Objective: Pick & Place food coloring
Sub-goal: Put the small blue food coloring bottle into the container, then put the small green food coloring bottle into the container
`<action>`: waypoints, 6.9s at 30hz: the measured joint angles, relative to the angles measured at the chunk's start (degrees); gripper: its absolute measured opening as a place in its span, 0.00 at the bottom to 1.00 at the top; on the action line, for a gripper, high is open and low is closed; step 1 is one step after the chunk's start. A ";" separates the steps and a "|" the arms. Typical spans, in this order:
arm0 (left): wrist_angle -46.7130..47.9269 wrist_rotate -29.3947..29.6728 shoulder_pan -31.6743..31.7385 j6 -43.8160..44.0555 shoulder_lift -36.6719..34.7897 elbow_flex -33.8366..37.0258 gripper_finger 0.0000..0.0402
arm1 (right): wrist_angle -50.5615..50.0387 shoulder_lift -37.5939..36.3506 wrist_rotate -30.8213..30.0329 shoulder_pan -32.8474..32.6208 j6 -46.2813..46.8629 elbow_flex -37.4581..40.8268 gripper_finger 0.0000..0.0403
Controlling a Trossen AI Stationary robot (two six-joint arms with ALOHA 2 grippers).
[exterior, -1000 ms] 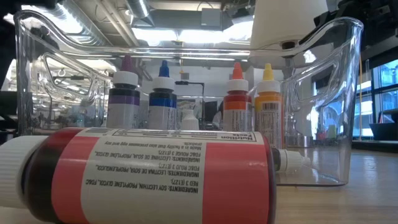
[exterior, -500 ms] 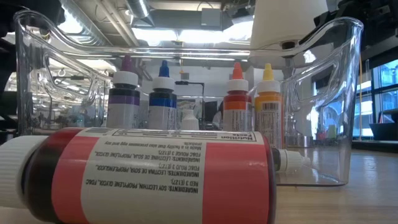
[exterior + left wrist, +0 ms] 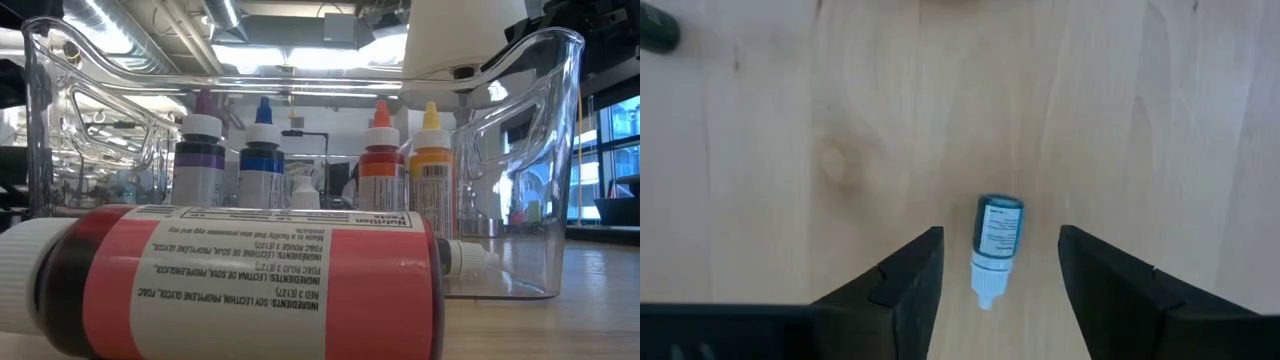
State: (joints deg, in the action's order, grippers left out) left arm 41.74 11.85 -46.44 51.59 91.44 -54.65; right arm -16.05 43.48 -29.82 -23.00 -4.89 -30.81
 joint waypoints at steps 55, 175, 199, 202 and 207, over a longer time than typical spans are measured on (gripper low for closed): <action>11.95 -1.64 -1.04 -2.43 7.91 -9.69 0.20 | 0.00 0.00 0.00 0.01 -0.13 0.00 0.26; 25.73 24.17 14.56 6.26 -6.19 -10.59 0.26 | 0.15 0.00 -0.04 0.00 -0.14 0.00 0.26; -16.66 30.23 19.91 -6.51 -23.63 24.26 0.27 | 0.18 0.00 -0.02 0.02 0.11 0.00 0.26; -16.75 29.81 20.36 -6.73 -23.63 24.30 0.27 | 0.17 0.00 -0.02 0.01 0.18 0.00 0.26; -17.87 27.45 20.36 -6.90 -23.61 24.30 0.29 | 0.20 0.00 -0.02 0.01 0.24 0.00 0.26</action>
State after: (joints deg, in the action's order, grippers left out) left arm 23.87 39.30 -26.09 44.69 67.83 -30.35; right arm -15.86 43.48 -29.85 -23.00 -4.64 -30.81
